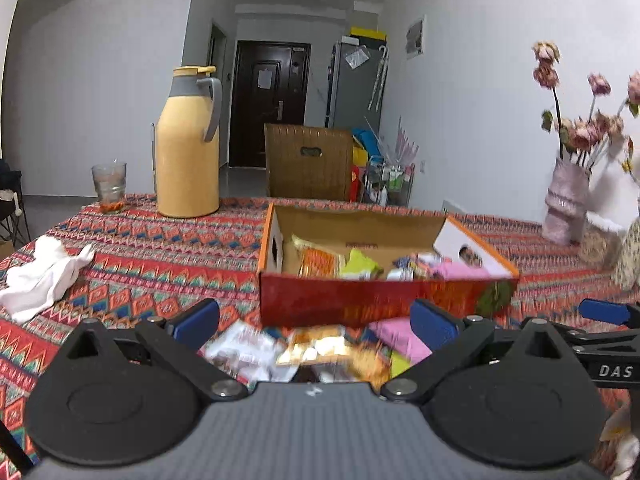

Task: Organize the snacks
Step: 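Move both grippers back over the snack pile, then grasp a white packet with the right gripper while the left grasps a green bar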

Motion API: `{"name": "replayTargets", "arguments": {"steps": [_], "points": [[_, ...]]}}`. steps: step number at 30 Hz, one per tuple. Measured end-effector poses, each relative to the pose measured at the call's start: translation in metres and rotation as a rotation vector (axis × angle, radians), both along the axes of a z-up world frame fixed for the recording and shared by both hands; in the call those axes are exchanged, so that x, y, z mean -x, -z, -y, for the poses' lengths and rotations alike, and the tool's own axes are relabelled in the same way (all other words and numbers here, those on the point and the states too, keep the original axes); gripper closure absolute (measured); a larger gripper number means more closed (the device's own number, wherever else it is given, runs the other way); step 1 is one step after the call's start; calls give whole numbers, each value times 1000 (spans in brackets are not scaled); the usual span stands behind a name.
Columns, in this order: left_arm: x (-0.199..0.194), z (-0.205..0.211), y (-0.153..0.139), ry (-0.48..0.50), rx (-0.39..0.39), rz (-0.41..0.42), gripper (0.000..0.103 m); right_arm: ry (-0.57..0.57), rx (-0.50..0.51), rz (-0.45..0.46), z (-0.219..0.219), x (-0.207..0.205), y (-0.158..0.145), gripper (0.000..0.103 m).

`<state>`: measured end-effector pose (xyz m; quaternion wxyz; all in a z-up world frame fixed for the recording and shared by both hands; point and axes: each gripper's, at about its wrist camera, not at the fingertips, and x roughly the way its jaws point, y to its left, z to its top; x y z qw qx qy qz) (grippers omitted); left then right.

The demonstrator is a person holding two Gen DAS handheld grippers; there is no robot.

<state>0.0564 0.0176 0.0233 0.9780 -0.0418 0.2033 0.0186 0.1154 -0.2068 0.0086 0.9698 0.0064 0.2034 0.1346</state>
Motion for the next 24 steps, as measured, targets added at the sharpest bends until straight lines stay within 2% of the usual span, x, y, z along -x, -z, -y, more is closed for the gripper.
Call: {"name": "replayTargets", "arguments": {"steps": [7,15,22,24], "points": [[24,-2,30,7,2,-64,0,-35,33,-94,0,36,29,0],[28,-5,56,14,3,-122,0,-53,39,-182,1,59,56,0],[28,-10,61,15,37,-130,0,-61,54,-247,-1,65,73,0],[29,-9,62,15,39,-128,0,-47,85,-245,-5,66,76,0]]}}
